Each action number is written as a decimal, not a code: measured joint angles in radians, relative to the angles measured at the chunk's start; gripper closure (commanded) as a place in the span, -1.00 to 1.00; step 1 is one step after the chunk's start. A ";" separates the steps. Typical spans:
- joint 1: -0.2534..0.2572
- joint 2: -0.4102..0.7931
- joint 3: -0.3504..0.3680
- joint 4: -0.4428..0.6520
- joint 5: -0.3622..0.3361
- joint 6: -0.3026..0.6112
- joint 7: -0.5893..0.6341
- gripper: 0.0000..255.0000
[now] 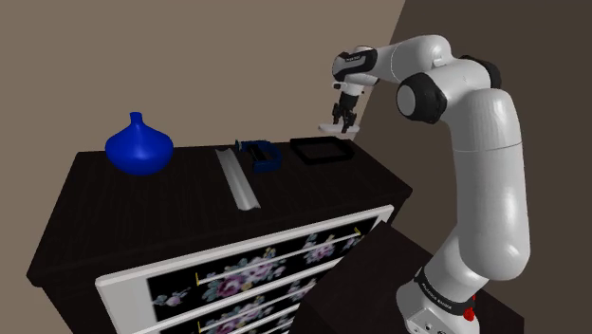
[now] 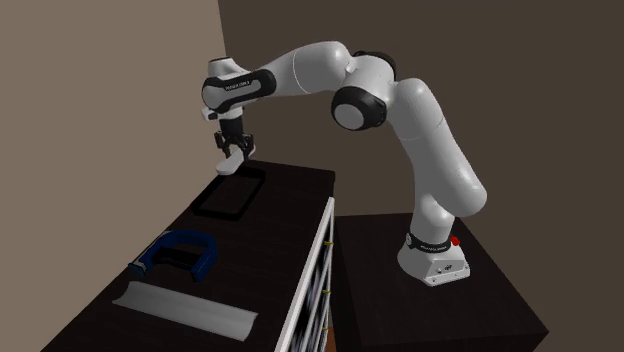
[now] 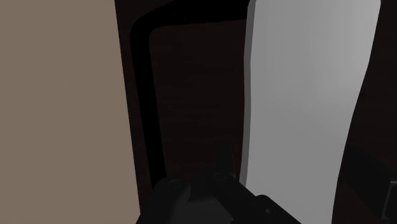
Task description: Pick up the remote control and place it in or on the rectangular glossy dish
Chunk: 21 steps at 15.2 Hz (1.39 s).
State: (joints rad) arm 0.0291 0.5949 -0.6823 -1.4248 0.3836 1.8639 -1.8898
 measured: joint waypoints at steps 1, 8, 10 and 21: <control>-0.005 0.011 0.004 0.007 0.005 0.003 -0.002 1.00; -0.012 0.049 0.020 -0.025 0.029 0.067 -0.016 1.00; -0.012 0.056 0.024 -0.041 0.035 0.088 -0.021 1.00; -0.016 0.081 0.036 -0.064 0.052 0.133 -0.031 -1.00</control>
State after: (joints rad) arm 0.0135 0.6760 -0.6468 -1.4892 0.4352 1.9972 -1.9210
